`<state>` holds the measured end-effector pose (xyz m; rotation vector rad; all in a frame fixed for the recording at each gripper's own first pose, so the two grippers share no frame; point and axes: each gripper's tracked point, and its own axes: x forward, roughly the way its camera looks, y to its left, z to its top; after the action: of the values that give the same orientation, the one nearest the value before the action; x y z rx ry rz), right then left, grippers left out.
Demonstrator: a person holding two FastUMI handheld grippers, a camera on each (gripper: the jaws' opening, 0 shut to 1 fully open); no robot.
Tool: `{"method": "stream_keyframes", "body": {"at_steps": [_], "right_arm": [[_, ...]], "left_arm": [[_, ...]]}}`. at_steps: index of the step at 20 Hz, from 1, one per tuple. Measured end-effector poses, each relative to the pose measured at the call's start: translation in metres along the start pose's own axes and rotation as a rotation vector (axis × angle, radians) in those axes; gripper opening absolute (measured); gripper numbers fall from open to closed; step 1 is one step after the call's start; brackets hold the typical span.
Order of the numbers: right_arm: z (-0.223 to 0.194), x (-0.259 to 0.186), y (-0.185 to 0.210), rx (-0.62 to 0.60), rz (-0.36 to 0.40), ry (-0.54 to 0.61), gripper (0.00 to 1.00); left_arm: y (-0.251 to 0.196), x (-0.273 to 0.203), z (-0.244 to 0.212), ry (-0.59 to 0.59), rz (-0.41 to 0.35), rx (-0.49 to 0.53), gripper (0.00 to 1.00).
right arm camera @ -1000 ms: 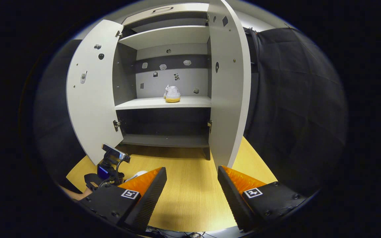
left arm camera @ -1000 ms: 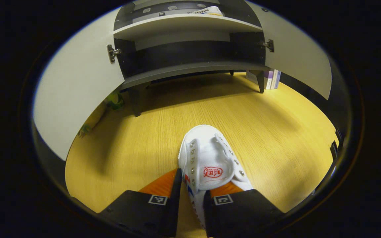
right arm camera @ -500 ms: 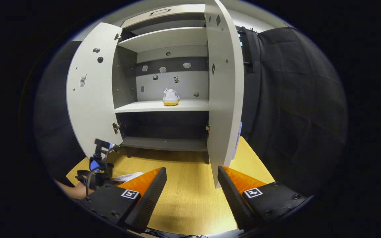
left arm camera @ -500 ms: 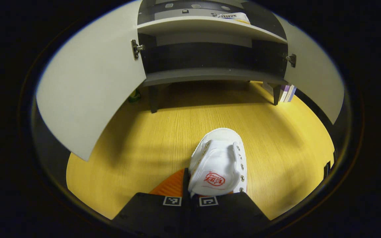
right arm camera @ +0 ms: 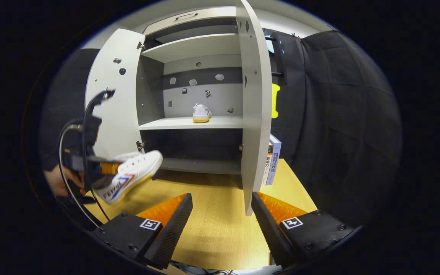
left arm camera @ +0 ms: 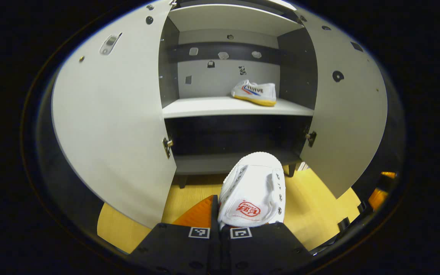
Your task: Grab one shoe with the right hand and put it into the shoe cabinet, grab the other shoe with the left hand and put it into the shoe cabinet; then close the right door with the right hand and the left door with the left hand.
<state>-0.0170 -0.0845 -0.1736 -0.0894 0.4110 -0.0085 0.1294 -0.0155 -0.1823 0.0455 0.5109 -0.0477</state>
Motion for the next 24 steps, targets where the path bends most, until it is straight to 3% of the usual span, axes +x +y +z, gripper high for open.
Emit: {"method": "stream_keyframes", "body": {"at_steps": [7,13,20,24], "right_arm": [[-0.005,-0.006,-0.020,-0.007,-0.008,-0.002,0.99],[0.000,-0.009,-0.040,0.009,-0.044,-0.032,0.99],[0.000,-0.017,-0.053,-0.001,-0.084,-0.033,0.99],[-0.004,-0.021,-0.064,0.012,-0.131,-0.023,0.98]], "left_arm": [[0.016,0.023,0.160,-0.169,0.040,-0.009,0.05],[0.045,0.107,0.237,-0.167,0.095,-0.075,0.05],[0.074,0.227,0.280,0.008,0.156,-0.122,0.05],[0.075,0.272,0.274,0.131,0.174,-0.120,0.05]]}}
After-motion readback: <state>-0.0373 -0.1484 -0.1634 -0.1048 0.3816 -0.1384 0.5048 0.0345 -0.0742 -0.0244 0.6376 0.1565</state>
